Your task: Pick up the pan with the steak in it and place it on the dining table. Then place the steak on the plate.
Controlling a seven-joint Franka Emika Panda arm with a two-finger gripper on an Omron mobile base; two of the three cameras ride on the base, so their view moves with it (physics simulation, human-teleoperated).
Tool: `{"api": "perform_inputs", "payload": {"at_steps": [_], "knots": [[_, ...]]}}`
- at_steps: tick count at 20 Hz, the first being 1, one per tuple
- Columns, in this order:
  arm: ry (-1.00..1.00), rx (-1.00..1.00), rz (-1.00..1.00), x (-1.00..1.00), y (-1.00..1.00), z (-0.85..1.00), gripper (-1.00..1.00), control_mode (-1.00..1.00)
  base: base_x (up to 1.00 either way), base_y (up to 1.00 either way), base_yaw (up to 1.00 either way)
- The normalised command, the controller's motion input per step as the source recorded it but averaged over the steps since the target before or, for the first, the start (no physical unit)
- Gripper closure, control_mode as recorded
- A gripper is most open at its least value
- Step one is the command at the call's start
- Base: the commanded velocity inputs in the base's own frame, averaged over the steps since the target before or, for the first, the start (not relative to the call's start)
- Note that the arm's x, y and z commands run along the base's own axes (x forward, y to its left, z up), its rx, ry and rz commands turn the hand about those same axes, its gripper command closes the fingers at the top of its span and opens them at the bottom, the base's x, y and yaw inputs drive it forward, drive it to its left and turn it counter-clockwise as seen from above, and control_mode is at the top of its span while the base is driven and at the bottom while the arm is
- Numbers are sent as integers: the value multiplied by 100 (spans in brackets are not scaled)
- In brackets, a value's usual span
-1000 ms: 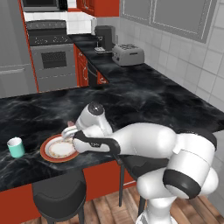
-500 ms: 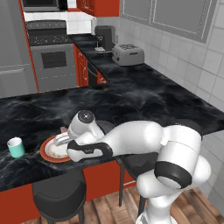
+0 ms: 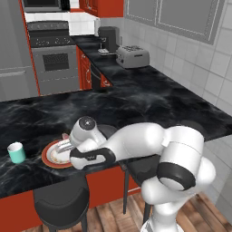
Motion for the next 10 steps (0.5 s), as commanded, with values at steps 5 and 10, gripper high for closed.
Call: {"api": "perform_inputs", "payload": {"at_steps": [5,10], "knots": [[-3,-1,0,13,6,-23,100,-100,0,0,0],[-4,0,0,7,11,-9,100,-100,0,0,0]]}}
